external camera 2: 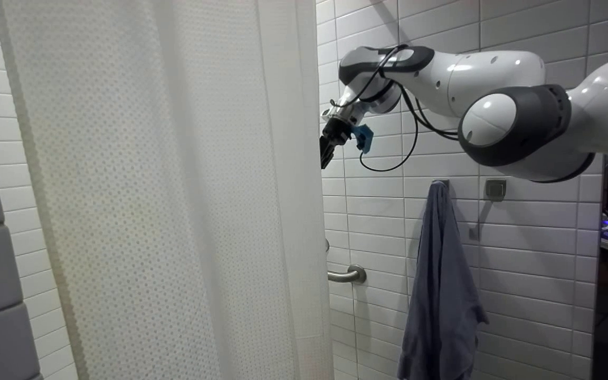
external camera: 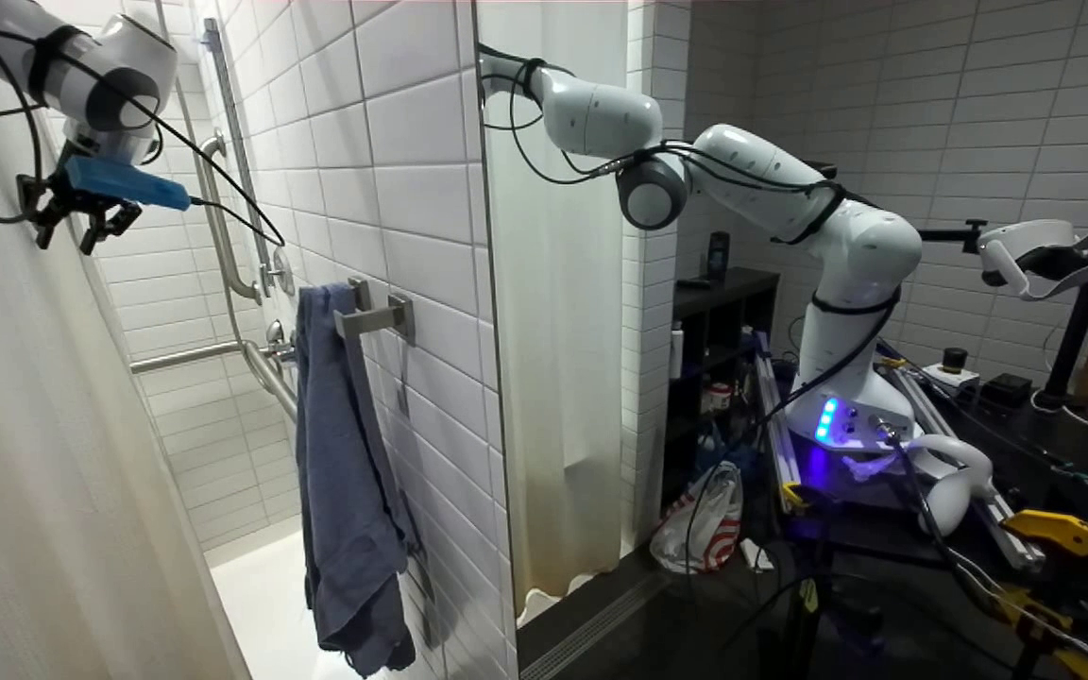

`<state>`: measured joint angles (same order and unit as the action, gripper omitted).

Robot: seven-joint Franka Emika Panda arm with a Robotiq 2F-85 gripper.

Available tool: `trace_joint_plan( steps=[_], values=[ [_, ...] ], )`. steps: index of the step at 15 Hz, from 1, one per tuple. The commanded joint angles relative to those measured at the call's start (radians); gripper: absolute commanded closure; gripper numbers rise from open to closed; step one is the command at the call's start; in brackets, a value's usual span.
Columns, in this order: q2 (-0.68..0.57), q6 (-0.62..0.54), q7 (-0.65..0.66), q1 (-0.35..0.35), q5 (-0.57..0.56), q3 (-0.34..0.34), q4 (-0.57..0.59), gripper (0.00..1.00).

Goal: Open the shower curtain

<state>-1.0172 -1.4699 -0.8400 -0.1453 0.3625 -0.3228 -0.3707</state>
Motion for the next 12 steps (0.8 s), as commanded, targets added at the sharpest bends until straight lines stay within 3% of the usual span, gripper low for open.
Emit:
trace_joint_plan(
  steps=[1, 4, 12],
  values=[
    [-0.012, -0.011, -0.028, 0.011, 0.011, -0.003, 0.014, 0.79],
    [-0.017, -0.003, -0.037, 0.017, 0.01, -0.003, 0.014, 1.0],
    [0.007, 0.059, -0.058, 0.017, 0.007, -0.056, -0.069, 1.0]
  ],
)
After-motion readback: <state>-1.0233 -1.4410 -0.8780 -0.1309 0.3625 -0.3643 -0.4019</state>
